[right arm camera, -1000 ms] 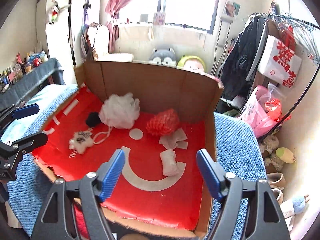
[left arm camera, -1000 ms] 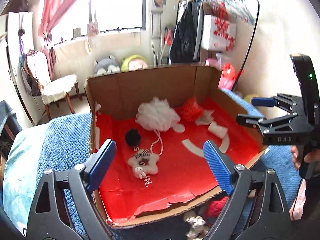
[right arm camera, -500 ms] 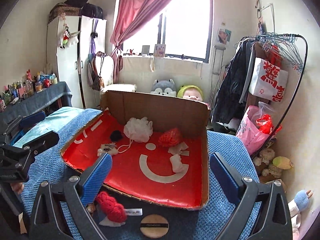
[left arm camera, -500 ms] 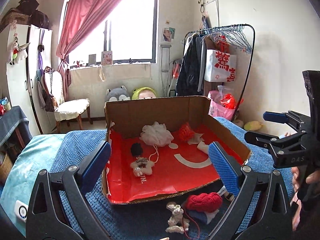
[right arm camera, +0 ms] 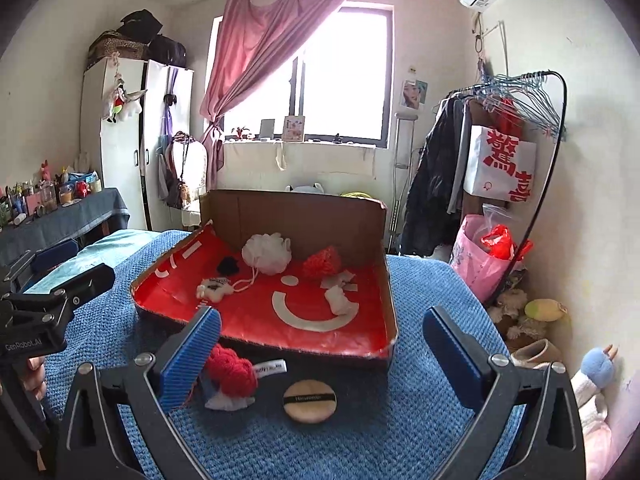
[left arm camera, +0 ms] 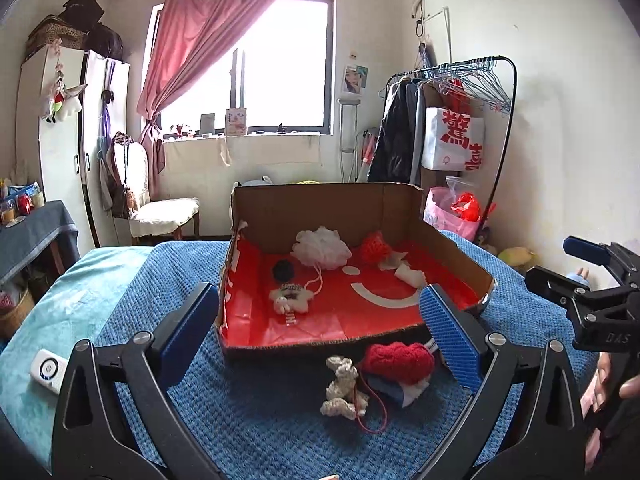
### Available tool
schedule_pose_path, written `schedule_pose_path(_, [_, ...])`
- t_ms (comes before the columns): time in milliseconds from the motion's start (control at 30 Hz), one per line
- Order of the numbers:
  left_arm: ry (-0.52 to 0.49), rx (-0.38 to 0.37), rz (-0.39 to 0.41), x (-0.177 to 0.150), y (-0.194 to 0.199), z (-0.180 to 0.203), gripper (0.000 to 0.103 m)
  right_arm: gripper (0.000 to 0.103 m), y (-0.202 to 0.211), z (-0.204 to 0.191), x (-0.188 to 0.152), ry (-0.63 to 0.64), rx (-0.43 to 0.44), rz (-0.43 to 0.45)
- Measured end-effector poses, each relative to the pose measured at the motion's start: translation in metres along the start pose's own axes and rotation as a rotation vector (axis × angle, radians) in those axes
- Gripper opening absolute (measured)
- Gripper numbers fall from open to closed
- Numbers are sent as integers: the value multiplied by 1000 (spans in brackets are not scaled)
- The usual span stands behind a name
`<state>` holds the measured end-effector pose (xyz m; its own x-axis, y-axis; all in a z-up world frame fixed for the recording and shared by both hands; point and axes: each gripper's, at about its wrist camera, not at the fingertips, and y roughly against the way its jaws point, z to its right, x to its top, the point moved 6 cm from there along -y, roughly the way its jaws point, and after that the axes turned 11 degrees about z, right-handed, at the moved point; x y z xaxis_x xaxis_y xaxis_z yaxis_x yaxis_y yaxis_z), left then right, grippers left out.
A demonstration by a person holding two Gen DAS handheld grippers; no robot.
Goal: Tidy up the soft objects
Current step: 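Withdraw both tools from the box back toward the remaining items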
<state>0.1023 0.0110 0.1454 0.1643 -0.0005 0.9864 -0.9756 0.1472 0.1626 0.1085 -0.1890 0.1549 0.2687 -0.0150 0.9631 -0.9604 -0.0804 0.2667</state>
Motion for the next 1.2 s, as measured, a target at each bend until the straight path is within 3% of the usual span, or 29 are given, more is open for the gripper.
schedule_pose_path(300, [-8, 16, -30, -28, 9, 7, 102, 103, 10, 5, -40, -45, -20, -27])
schedule_pose_path(767, [8, 4, -157, -77, 1, 10, 102, 103, -1, -1, -91, -50, -18, -133])
schedule_pose_path(1200, [41, -10, -297, -107, -20, 2, 102, 103, -28, 6, -114, -90, 4, -247])
